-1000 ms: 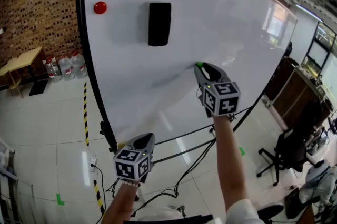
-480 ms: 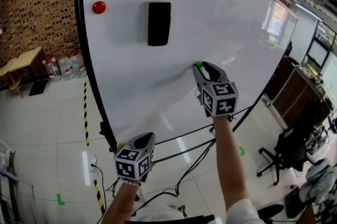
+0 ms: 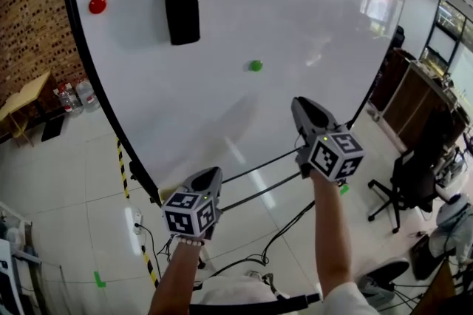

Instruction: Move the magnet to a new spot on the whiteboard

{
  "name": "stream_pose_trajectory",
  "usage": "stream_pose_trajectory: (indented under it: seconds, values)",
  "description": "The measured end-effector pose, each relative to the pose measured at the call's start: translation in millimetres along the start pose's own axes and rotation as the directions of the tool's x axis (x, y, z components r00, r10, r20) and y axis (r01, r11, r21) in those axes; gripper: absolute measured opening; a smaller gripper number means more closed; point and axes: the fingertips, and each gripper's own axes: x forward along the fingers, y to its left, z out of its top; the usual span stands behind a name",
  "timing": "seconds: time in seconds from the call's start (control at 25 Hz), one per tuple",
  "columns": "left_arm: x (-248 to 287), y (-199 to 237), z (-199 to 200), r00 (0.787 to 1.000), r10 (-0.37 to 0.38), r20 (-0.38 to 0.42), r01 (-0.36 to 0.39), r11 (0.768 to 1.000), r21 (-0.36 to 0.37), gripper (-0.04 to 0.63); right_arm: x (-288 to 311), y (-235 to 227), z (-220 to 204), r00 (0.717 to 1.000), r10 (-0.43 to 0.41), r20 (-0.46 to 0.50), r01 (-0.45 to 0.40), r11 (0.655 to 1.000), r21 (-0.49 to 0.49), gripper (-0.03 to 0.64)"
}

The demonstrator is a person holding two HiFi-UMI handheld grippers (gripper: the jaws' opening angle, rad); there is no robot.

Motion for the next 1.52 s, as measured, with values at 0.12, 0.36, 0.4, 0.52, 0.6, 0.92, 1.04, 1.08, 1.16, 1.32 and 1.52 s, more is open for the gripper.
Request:
stream_pose_trajectory:
  seconds: [0.12, 0.36, 0.4, 0.52, 0.6, 0.92, 1.04, 1.08, 1.16, 1.32, 1.52]
  values:
    - [11.8, -16.0, -5.9, 1.0, -0.011, -0.006, 0.011, 1.0, 0.004, -0.008, -35.6, -19.8, -45.4, 0.998, -0.041, -0.042, 0.044, 0.995, 0.088, 0.003]
    - [31.1, -51.9, -29.2, 0.999, 0.004, -0.038, -0.004, 1.0, 0.016, -0.008, -108.7, -38.2, -143.6, 0.984, -0.07, -0.164, 0.11, 0.961, 0.254, 0.002]
    - [35.0, -59.8, -36.1, 0.999, 0.009, -0.052, -0.008, 1.0, 0.018, -0.008, -120.7, -41.2, -158.7, 0.981, -0.069, -0.184, 0.118, 0.954, 0.276, 0.002]
    - [54.5, -87.0, -57.2, 0.995, 0.021, -0.095, -0.019, 1.0, 0.017, -0.008, -150.2, -57.6, -193.9, 0.971, -0.051, -0.234, 0.129, 0.933, 0.336, 0.002]
    - [66.8, -99.5, -66.6, 0.993, 0.029, -0.111, -0.028, 1.0, 0.01, -0.008, -161.1, -67.2, -203.6, 0.971, -0.038, -0.237, 0.128, 0.917, 0.378, 0.003]
    - [77.4, -117.9, -106.0, 0.98, 0.052, -0.19, -0.049, 0.999, 0.022, -0.008, -179.0, -63.5, -233.1, 0.978, 0.033, -0.208, 0.082, 0.851, 0.518, 0.002]
    - [72.1, -114.4, -120.2, 0.974, 0.054, -0.218, -0.051, 0.999, 0.017, -0.008, -179.3, -43.8, -248.4, 0.972, 0.069, -0.223, 0.064, 0.842, 0.536, 0.002]
    - [68.7, -113.5, -123.9, 0.973, 0.052, -0.223, -0.051, 0.999, 0.014, -0.008, -180.2, -37.3, -251.7, 0.971, 0.076, -0.228, 0.06, 0.841, 0.537, 0.002]
    - [54.9, -111.4, -129.0, 0.974, 0.048, -0.222, -0.048, 0.999, 0.008, -0.008, -183.7, -20.8, -254.6, 0.968, 0.085, -0.235, 0.055, 0.845, 0.533, 0.002]
    - [6.6, -97.9, -135.5, 0.979, 0.042, -0.201, -0.043, 0.999, -0.005, -0.008, -190.2, 28.0, -254.8, 0.965, 0.098, -0.244, 0.042, 0.859, 0.51, 0.002]
    - [-83.8, -67.6, -141.9, 0.986, 0.042, -0.161, -0.046, 0.999, -0.023, -0.008, -206.2, 126.7, -247.5, 0.957, 0.124, -0.264, 0.01, 0.89, 0.455, 0.002]
